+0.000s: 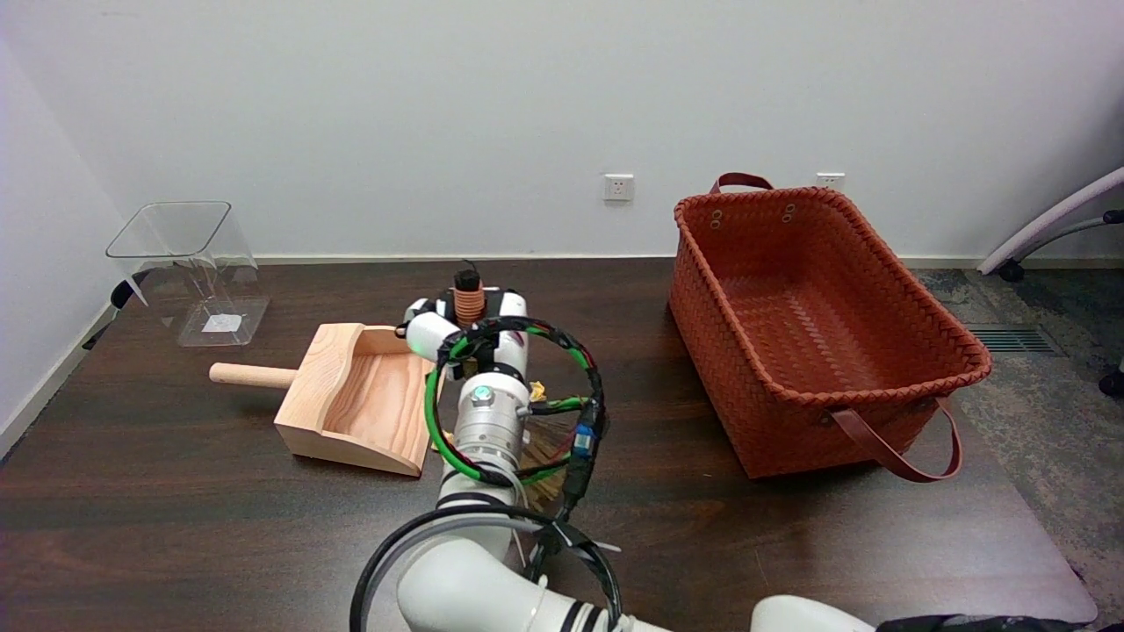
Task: Sweep the paper balls into the dustpan.
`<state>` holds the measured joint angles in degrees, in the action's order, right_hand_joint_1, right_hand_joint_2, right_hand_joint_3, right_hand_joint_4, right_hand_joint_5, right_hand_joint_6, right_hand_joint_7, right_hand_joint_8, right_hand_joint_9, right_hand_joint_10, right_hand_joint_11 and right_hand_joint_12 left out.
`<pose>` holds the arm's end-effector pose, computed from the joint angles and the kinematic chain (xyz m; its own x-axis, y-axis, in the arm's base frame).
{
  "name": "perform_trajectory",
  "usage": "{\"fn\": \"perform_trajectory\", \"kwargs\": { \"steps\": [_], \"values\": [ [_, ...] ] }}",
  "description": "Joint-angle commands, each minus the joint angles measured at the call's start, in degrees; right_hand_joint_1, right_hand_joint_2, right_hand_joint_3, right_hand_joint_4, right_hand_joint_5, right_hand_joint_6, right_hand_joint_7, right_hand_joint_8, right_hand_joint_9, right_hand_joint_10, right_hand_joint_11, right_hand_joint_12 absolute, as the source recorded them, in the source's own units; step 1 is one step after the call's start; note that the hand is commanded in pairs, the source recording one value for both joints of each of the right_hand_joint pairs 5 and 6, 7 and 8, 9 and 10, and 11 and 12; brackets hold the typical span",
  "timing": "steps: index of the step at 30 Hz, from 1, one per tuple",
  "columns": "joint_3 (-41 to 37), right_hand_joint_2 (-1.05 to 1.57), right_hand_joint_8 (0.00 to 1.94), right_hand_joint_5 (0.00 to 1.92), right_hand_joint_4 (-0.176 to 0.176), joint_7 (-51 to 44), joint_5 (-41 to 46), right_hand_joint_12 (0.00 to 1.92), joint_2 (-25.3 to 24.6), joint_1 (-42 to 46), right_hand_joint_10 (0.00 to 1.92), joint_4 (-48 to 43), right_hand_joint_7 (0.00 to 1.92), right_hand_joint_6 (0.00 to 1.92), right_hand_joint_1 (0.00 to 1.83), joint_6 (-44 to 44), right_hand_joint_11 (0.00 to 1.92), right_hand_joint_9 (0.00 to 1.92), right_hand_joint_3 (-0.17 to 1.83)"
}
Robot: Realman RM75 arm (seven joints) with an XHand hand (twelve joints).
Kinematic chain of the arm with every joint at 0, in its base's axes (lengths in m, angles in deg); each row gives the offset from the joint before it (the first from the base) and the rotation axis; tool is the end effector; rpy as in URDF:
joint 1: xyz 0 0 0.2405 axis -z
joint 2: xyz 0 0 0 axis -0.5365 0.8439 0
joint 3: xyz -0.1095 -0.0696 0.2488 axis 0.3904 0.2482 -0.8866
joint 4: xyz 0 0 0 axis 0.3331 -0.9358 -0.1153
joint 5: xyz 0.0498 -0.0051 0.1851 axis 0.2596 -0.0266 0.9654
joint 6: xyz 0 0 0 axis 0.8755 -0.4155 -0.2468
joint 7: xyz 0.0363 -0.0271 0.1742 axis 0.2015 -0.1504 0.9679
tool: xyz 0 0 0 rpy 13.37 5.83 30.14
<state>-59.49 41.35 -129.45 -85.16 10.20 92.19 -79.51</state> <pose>-0.2829 -0.3871 0.0584 -0.0245 0.3949 0.9184 -0.9933 0.0940 -0.0669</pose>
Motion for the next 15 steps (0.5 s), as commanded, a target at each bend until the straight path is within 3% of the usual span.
{"fn": "perform_trajectory", "kwargs": {
  "steps": [1, 15],
  "values": [
    [0.64, 0.82, 1.92, 1.92, 0.000, 8.77, 3.87, 1.92, -0.58, -6.00, 1.92, -5.95, 1.92, 1.92, 1.24, 5.62, 1.92, 1.92, 0.96],
    [1.04, 0.81, 1.92, 1.92, 0.000, 14.86, 3.26, 1.92, 0.22, -8.82, 1.92, -8.46, 1.92, 1.92, 1.22, 6.56, 1.92, 1.92, 0.97]
  ]
}}
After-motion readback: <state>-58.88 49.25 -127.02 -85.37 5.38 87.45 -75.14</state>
